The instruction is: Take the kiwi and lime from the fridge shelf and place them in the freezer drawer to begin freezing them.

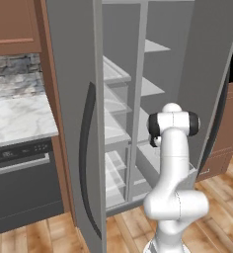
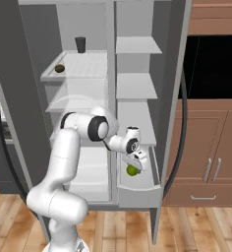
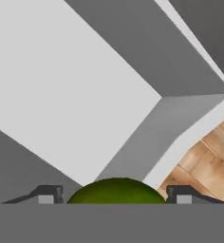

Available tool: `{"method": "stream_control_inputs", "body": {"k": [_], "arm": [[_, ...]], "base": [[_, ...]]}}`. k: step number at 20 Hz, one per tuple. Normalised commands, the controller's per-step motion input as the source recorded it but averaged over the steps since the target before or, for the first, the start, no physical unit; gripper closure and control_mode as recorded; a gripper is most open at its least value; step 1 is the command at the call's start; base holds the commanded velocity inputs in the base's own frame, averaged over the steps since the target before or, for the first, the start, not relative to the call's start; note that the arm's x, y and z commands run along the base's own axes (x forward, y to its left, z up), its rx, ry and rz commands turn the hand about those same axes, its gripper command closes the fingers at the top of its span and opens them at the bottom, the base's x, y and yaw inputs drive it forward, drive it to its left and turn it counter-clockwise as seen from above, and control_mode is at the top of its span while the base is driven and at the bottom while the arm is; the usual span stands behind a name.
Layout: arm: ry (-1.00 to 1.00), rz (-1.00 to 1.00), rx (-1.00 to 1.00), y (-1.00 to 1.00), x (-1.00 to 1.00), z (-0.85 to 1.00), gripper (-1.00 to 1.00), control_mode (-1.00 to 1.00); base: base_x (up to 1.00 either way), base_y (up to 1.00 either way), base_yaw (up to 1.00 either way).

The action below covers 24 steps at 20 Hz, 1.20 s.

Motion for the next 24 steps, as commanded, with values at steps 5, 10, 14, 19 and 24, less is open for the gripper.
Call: {"method": "stream_control_inputs", "body": {"k": [5, 10, 14, 19, 24], "arm": [[0.13, 0.0, 0.0, -0.24, 0.32, -0.61, 1.0, -1.0], [0.1, 0.0, 0.0, -0.28, 0.4, -0.66, 1.0, -1.0], [0.04, -0.01, 0.0, -0.34, 0.41, -0.62, 1.0, -1.0], [0.0, -0.01, 0.02, -0.35, 0.3, -0.56, 1.0, -1.0], [-0.01, 0.0, 0.0, -0.05, 0.11, -0.16, -1.0, -1.0]], "base": [[0.0, 0.0, 0.0], [0.0, 0.0, 0.0], [0.0, 0.0, 0.0], [0.0, 0.0, 0.0], [0.0, 0.0, 0.0]]}}
